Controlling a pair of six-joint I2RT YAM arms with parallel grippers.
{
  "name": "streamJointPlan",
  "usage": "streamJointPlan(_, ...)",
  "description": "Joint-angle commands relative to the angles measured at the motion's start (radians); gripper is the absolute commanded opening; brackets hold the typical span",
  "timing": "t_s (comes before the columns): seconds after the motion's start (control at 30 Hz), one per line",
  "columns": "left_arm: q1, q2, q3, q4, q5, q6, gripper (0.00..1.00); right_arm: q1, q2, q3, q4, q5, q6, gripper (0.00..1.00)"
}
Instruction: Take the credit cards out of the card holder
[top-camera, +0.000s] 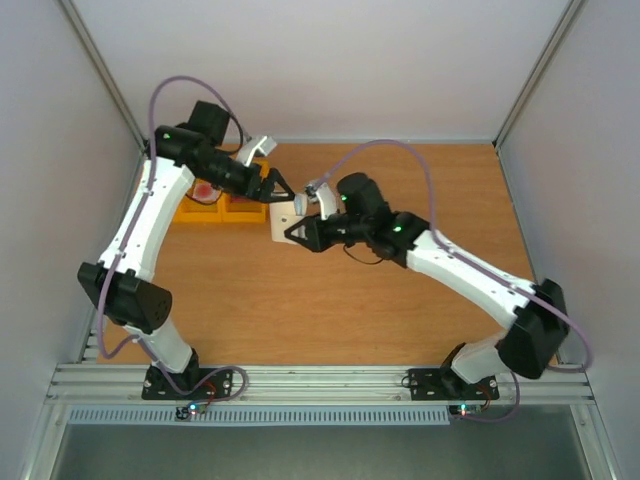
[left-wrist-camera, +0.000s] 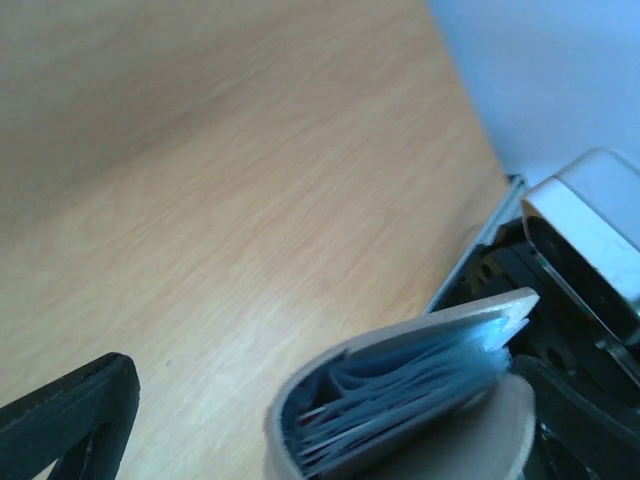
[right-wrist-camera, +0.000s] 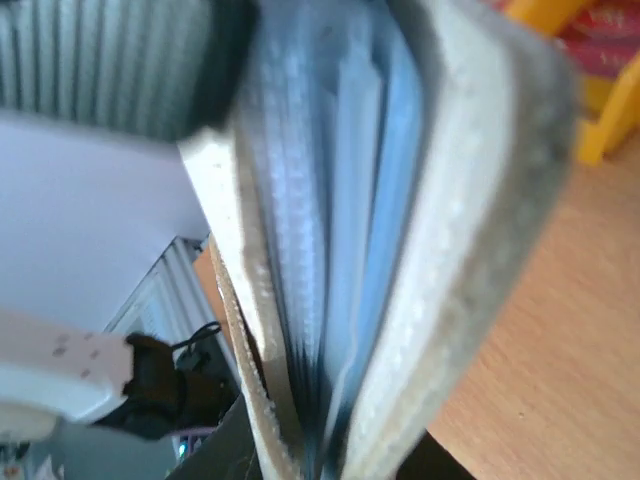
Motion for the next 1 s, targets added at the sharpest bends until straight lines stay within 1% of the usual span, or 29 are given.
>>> streamJointPlan(0.0, 0.024, -0.005, 0.235, -0.217, 0.049, 0.069, 0.99, -0.063, -0.167, 0.07, -0.185, -0.162, -0.272, 0.01)
streamJointPlan(0.03, 0.024, 0.0, 0.28, -0.26, 0.074, 0.084, 0.99, -0.078, -0.193, 0.083, -0.222, -0.191, -0.309, 0.01)
streamJointPlan(0.1, 0.023, -0.025, 0.322, -0.308, 0.149, 0.121, 0.99, -0.111, -0.242, 0.099, -0.265, -0.245, -0.349, 0.01)
streamJointPlan(0.17, 0.023, -0.088, 0.299, -0.29, 0.224, 0.146, 0.99, -0.13, -0.29, 0.119, -0.286, -0.303, -0.374, 0.01)
streamJointPlan(0.23, 0.021, -0.189, 0.214, -0.173, 0.272, 0.152, 0.99, -0.131, -0.322, 0.144, -0.308, -0.348, -0.402, 0.01)
streamJointPlan(0.27, 0.021, -0.243, 0.146, -0.097, 0.288, 0.148, 0.99, -0.131, -0.332, 0.16, -0.316, -0.376, -0.411, 0.01)
streamJointPlan(0.3, 0.015, -0.303, 0.043, -0.01, 0.306, 0.127, 0.99, -0.131, -0.342, 0.169, -0.323, -0.394, -0.419, 0.01)
streamJointPlan(0.33, 0.008, -0.36, -0.008, 0.089, 0.313, 0.104, 0.99, -0.131, -0.349, 0.178, -0.332, -0.419, -0.431, 0.01)
streamJointPlan(0.37, -0.009, -0.42, -0.121, 0.185, 0.322, 0.091, 0.99, -0.131, -0.356, 0.186, -0.344, -0.442, -0.447, 0.01)
streamJointPlan(0.43, -0.057, -0.525, -0.275, 0.414, 0.319, 0.055, 0.98, -0.131, -0.366, 0.2, -0.355, -0.472, -0.469, 0.01)
streamJointPlan(0.5, -0.105, -0.6, -0.405, 0.627, 0.286, -0.018, 0.92, -0.132, -0.37, 0.21, -0.351, -0.488, -0.471, 0.01)
streamJointPlan(0.53, -0.121, -0.628, -0.454, 0.711, 0.286, -0.04, 0.89, -0.131, -0.366, 0.215, -0.344, -0.505, -0.473, 0.01)
streamJointPlan(0.57, -0.143, -0.649, -0.496, 0.792, 0.298, -0.056, 0.85, -0.13, -0.361, 0.218, -0.333, -0.531, -0.473, 0.01)
streamJointPlan(0.67, -0.19, -0.672, -0.572, 0.934, 0.323, -0.086, 0.81, -0.127, -0.342, 0.222, -0.313, -0.583, -0.48, 0.01)
streamJointPlan(0.77, -0.222, -0.645, -0.597, 1.01, 0.353, -0.138, 0.74, -0.126, -0.323, 0.227, -0.321, -0.569, -0.51, 0.01)
streamJointPlan(0.87, -0.233, -0.647, -0.649, 1.183, 0.426, -0.216, 0.66, -0.127, -0.309, 0.238, -0.323, -0.537, -0.52, 0.01)
streamJointPlan(0.9, -0.236, -0.655, -0.666, 1.215, 0.451, -0.231, 0.62, -0.127, -0.306, 0.244, -0.325, -0.532, -0.524, 0.01)
streamJointPlan(0.97, -0.241, -0.672, -0.695, 1.222, 0.495, -0.242, 0.58, -0.126, -0.295, 0.26, -0.336, -0.528, -0.534, 0.01)
